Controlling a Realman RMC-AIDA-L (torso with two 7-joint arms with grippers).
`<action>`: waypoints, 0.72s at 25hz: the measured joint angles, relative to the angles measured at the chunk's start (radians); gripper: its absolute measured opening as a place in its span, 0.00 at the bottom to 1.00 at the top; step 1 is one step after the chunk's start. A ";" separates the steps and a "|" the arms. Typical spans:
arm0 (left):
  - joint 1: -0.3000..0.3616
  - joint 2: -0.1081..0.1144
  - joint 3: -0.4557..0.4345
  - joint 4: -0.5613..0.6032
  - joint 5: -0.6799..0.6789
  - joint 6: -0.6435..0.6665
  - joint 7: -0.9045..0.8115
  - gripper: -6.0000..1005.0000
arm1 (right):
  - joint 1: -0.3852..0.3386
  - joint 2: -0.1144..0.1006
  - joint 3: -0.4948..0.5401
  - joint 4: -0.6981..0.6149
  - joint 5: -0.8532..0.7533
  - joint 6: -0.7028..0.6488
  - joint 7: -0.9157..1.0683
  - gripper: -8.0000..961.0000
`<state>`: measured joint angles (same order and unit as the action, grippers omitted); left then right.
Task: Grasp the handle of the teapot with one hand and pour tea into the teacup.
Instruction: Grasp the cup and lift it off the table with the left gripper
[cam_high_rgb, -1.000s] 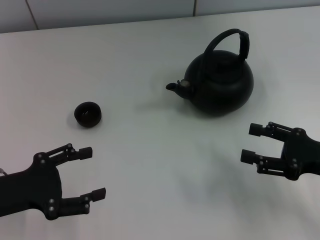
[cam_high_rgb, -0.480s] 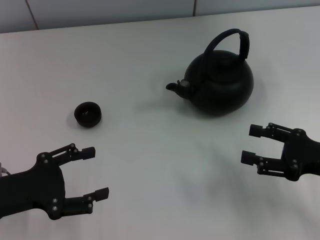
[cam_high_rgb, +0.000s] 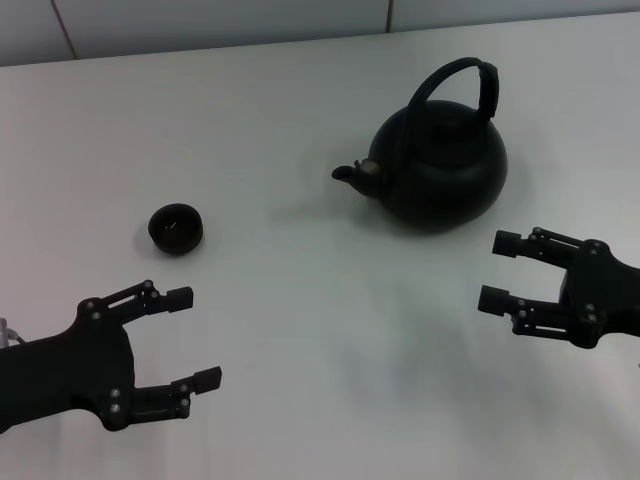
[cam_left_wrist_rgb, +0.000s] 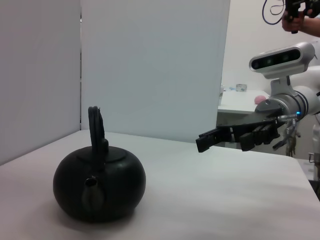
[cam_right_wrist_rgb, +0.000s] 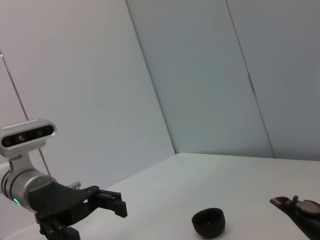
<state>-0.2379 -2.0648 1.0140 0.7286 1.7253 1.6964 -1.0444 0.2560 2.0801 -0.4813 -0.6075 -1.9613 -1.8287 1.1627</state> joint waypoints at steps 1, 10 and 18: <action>0.000 0.000 0.000 0.000 0.000 0.000 0.000 0.85 | 0.000 0.000 0.000 0.000 0.000 -0.001 0.000 0.86; -0.016 -0.006 -0.004 -0.003 -0.014 -0.050 0.005 0.85 | -0.003 0.002 0.021 0.006 0.011 0.000 0.000 0.86; -0.089 -0.011 0.000 -0.215 -0.208 -0.241 0.096 0.85 | 0.001 0.002 0.129 0.009 0.013 -0.002 0.000 0.86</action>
<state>-0.3272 -2.0757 1.0143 0.5133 1.5171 1.4558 -0.9488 0.2568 2.0817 -0.3519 -0.5981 -1.9483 -1.8310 1.1628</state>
